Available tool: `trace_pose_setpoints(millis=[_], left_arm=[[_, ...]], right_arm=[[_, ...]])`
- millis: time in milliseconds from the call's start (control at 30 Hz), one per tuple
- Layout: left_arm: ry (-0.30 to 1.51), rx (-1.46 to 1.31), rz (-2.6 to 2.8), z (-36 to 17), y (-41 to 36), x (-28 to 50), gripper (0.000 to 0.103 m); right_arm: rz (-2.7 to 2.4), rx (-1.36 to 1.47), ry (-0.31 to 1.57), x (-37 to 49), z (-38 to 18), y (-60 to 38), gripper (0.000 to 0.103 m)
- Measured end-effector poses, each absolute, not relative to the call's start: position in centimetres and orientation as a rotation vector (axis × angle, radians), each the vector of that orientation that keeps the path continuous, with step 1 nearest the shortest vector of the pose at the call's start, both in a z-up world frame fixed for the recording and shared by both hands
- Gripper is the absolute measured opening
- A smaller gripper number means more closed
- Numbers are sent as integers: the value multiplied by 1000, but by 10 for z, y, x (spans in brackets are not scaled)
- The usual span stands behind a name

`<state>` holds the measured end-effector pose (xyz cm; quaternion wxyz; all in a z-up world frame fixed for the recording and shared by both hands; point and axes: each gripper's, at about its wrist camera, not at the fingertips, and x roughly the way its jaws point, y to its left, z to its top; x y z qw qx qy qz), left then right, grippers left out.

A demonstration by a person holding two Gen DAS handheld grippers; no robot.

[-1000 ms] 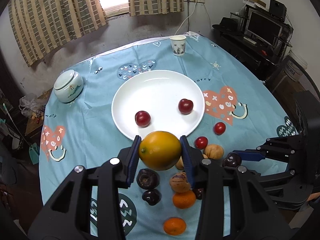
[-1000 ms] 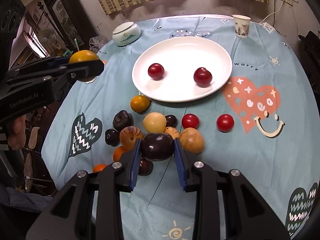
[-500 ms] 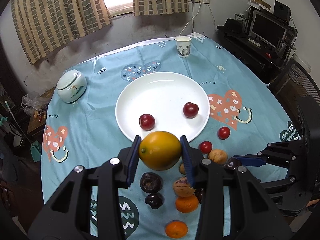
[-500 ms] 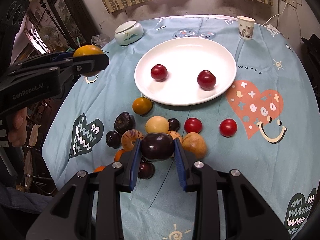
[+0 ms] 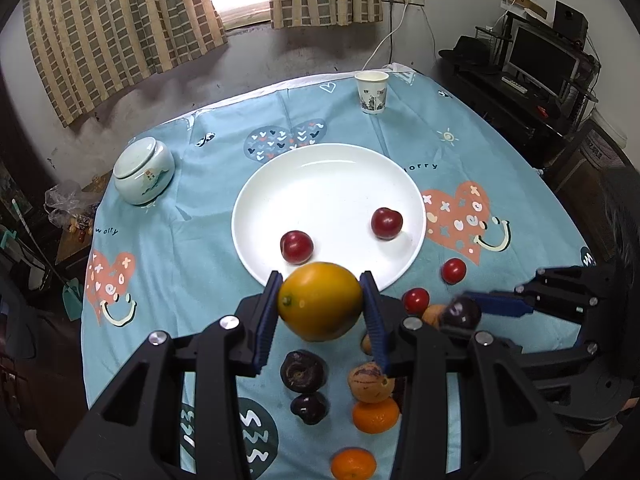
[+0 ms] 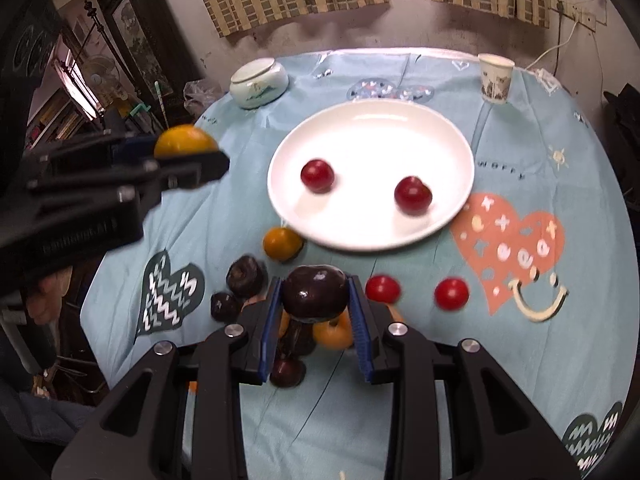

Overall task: Organize fruits
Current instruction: 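Carry the plum and yellow fruit onto the white plate and open both tools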

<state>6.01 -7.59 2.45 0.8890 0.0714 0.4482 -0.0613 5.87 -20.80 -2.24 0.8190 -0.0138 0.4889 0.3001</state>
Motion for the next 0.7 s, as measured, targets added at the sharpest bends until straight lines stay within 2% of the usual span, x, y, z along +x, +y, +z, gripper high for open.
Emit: trace_pose_setpoints(millis=[333, 700], left_arm=[[945, 170, -120, 3, -89, 117, 40], [1044, 164, -82, -55, -87, 179, 42]], right_arm=[[570, -126, 988, 127, -29, -189, 33], [511, -248, 1052, 188, -88, -173, 36]])
